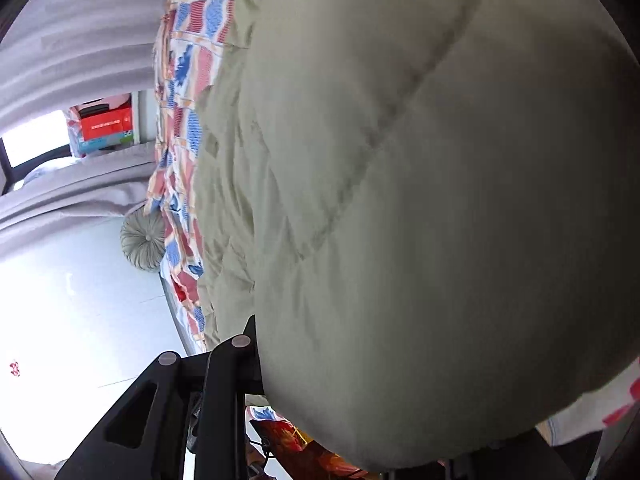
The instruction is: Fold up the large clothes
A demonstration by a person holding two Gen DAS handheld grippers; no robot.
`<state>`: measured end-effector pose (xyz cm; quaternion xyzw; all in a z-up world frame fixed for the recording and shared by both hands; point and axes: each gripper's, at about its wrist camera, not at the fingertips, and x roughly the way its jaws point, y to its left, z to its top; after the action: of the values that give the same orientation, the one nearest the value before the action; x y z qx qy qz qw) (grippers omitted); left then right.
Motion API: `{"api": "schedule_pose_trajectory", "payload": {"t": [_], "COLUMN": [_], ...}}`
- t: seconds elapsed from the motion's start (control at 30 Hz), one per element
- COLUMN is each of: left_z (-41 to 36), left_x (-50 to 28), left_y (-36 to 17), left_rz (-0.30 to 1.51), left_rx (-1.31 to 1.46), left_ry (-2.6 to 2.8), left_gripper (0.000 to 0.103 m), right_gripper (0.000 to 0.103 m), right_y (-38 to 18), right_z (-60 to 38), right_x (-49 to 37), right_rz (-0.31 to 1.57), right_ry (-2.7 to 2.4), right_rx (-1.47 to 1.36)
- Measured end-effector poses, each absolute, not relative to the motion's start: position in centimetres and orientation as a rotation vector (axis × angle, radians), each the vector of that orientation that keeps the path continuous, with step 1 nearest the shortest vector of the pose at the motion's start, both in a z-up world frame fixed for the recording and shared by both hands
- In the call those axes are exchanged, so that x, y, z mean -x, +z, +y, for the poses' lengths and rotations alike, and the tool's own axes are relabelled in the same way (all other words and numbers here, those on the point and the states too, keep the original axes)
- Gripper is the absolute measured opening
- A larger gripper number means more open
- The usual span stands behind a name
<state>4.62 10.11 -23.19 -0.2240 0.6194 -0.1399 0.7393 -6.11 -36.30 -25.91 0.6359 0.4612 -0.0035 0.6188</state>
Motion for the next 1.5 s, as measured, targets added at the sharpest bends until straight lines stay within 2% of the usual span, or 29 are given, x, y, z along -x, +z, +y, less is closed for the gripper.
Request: {"api": "schedule_pose_trajectory", "payload": {"t": [0.13,0.2,0.27,0.33,0.5,0.53,0.63,0.67,0.9,1.07,1.2,1.23,1.27,1.3,1.37,1.5], "left_z": [11.1,11.8,12.5,13.6,15.4,15.5,14.4,13.7,2.0,-4.9,-5.4,-5.3,-5.3,-5.4,-5.3,-2.9], "left_x": [-3.5,-2.8,-2.1,-1.3,-0.7,-1.0,-3.1,-4.0,-10.9,-16.3,-19.1,-19.5,-19.8,-20.0,-20.2,-20.2], "left_y": [-23.4,-22.7,-21.3,-19.5,-15.2,-14.4,-12.9,-12.8,-14.6,-18.9,-23.4,-24.4,-24.9,-25.2,-24.8,-22.6], "left_rz": [1.394,1.404,1.411,1.406,1.331,1.307,1.249,1.236,1.147,1.14,1.182,1.196,1.204,1.211,1.223,1.185], "left_rx": [0.459,0.413,0.343,0.292,0.195,0.193,0.212,0.216,0.169,0.101,0.115,0.119,0.122,0.123,0.117,0.079], "left_ry": [-0.24,-0.232,-0.221,-0.212,-0.185,-0.19,-0.227,-0.248,-0.477,-0.454,-0.391,-0.389,-0.389,-0.392,-0.409,-0.371], "left_gripper": [0.045,0.045,0.045,0.045,0.045,0.045,0.045,0.045,0.045,0.045,0.045,0.045,0.045,0.045,0.045,0.045], "right_gripper": [0.04,0.045,0.058,0.061,0.061,0.06,0.029,0.027,0.025,0.025,0.025,0.024,0.019,0.016,0.003,0.003], "right_y": [-26.4,-25.9,-24.9,-23.5,-19.1,-18.0,-15.6,-15.0,-15.1,-17.1,-20.9,-22.0,-23.0,-23.9,-25.2,-24.4], "right_z": [-36.3,-36.3,-36.2,-36.4,-37.1,-37.2,-37.0,-36.8,-33.7,-30.5,-28.4,-28.4,-28.5,-28.7,-29.3,-30.8], "right_x": [5.1,4.7,4.3,4.5,4.9,5.0,4.8,4.4,-1.6,-7.4,-12.7,-13.3,-13.8,-14.1,-14.4,-14.4], "right_rz": [1.093,1.123,1.165,1.212,1.266,1.256,1.234,1.222,1.164,1.125,1.174,1.19,1.202,1.21,1.223,1.247], "right_ry": [-0.05,-0.066,-0.088,-0.104,-0.113,-0.109,-0.08,-0.073,-0.008,0.092,0.075,0.061,0.053,0.05,0.037,0.066], "right_rx": [-1.448,-1.417,-1.358,-1.289,-1.119,-1.083,-1.001,-0.98,-0.829,-0.709,-0.615,-0.614,-0.618,-0.631,-0.656,-0.66]}}
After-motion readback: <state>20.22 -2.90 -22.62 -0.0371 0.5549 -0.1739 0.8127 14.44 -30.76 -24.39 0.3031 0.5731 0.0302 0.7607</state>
